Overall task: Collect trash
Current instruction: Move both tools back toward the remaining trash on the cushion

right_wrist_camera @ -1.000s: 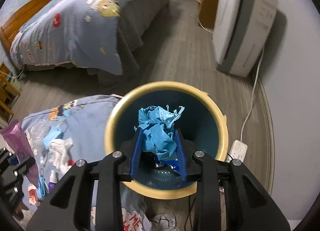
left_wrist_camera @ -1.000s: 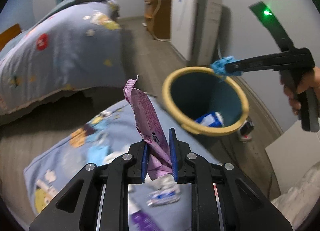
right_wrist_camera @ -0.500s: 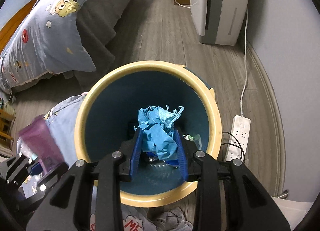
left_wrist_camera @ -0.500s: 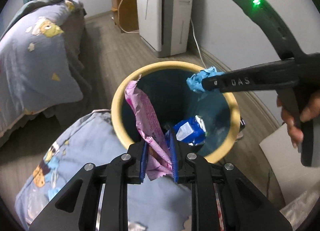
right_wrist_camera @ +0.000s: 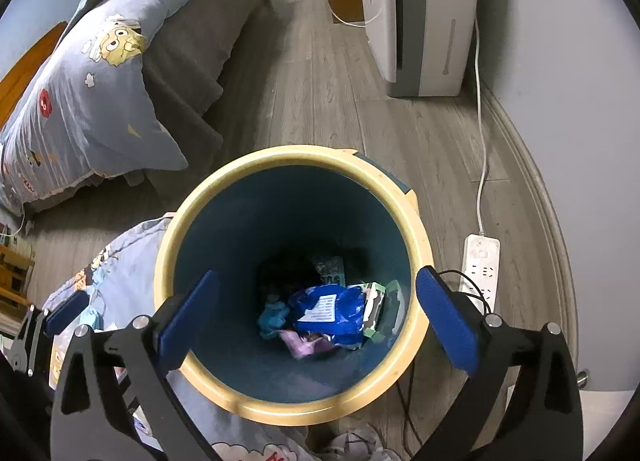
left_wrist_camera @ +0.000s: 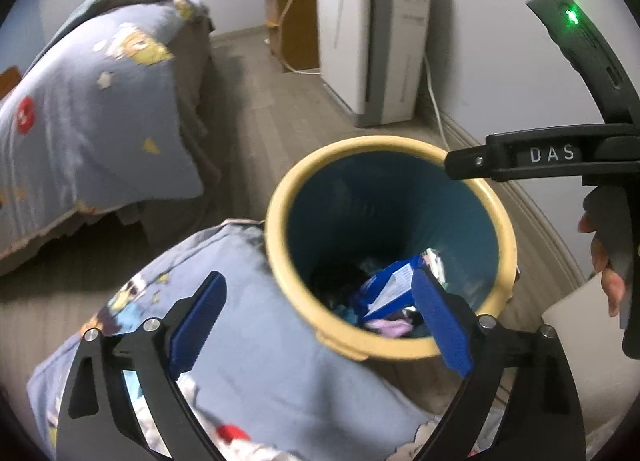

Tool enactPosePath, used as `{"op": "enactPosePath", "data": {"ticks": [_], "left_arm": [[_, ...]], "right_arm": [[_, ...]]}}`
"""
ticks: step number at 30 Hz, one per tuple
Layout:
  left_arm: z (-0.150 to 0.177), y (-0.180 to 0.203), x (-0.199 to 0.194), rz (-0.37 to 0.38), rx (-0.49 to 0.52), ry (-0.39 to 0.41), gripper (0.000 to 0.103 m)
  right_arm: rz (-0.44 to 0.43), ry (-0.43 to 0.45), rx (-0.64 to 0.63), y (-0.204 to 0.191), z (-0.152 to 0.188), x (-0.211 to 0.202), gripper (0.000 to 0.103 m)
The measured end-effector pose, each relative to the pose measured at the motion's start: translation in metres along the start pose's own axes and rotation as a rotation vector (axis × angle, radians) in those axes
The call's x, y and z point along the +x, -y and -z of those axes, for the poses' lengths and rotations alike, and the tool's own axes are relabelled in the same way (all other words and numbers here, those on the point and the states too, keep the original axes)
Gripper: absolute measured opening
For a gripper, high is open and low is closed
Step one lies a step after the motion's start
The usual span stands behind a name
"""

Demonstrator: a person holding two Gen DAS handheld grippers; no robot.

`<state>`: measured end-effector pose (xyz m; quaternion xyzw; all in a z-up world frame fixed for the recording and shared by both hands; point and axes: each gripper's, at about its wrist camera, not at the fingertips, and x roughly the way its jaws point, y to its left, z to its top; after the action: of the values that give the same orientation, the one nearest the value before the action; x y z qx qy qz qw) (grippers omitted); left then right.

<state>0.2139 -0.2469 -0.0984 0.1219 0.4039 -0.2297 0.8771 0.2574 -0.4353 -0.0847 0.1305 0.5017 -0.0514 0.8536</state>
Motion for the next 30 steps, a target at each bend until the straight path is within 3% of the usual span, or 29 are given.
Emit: {"op": "enactPosePath", "data": {"ticks": [13, 20, 26, 30], "left_arm": [[0.043, -0.075, -0.1, -0.121, -0.11, 0.031, 0.095], [0.08, -0.138, -0.169, -0.274, -0.189, 0.028, 0.098], [0.12, -0.175, -0.209, -0.37, -0.337, 0.024, 0.098], [0.146, -0.184, -0.229, -0.403, -0.403, 0.035, 0.098]], "right_arm": [[0.046, 0.046, -0.156, -0.064, 0.007, -0.035, 0.097], [0.021, 0.063, -0.258, -0.116, 0.02, -0.057, 0.097], [-0.073, 0.082, -0.306, -0.144, 0.031, -0.076, 0.097], [-0.019, 0.136, -0.38, -0.168, 0.049, -0.094, 0.097]]}}
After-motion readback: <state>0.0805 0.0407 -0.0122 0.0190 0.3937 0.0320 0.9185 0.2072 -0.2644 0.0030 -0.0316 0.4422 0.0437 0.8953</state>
